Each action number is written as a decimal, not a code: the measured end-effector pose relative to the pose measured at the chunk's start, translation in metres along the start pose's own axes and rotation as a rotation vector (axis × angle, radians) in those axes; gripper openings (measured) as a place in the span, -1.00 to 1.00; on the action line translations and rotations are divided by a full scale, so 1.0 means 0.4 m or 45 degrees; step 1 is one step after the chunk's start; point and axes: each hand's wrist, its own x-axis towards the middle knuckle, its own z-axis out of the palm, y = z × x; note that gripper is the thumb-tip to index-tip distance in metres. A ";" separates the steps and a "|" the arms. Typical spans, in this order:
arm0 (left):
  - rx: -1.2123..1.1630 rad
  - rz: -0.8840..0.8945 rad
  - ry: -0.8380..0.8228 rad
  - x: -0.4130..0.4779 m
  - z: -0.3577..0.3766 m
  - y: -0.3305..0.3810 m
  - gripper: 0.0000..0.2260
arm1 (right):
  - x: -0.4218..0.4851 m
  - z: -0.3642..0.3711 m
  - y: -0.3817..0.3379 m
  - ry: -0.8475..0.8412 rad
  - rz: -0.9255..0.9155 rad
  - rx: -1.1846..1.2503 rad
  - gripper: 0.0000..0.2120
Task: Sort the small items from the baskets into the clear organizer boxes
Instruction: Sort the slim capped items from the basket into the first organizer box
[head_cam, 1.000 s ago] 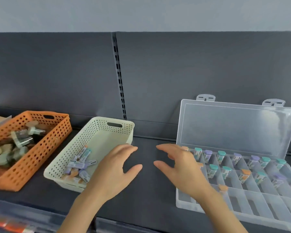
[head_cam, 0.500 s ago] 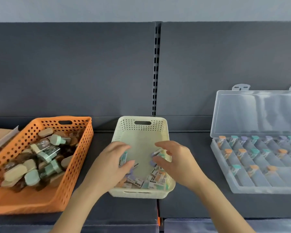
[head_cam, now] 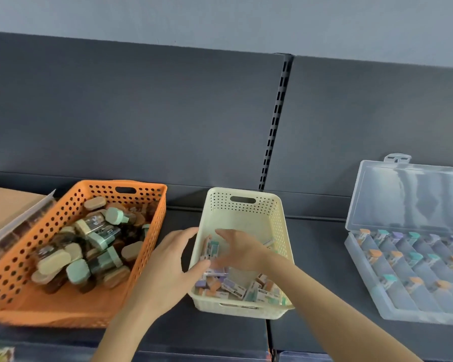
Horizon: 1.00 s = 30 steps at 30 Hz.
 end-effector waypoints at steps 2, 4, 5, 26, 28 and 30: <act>0.006 -0.002 -0.023 -0.006 0.002 -0.011 -0.45 | 0.013 0.000 -0.009 -0.100 -0.016 0.080 -0.16; 0.047 -0.002 -0.046 -0.008 0.008 -0.020 -0.44 | 0.016 0.001 -0.015 -0.170 -0.060 0.094 -0.12; 0.070 -0.001 -0.059 -0.008 0.011 -0.023 -0.43 | 0.017 0.002 -0.017 -0.177 -0.078 0.069 -0.11; 0.399 0.060 -0.081 -0.009 0.011 -0.014 -0.48 | 0.017 -0.002 0.029 0.002 -0.103 -0.383 -0.80; 0.403 0.059 -0.088 -0.010 0.011 -0.012 -0.48 | 0.019 0.001 0.038 0.053 -0.066 -0.436 -0.83; 0.405 0.057 -0.092 -0.010 0.011 -0.010 -0.48 | 0.018 -0.001 0.045 0.068 -0.043 -0.435 -0.83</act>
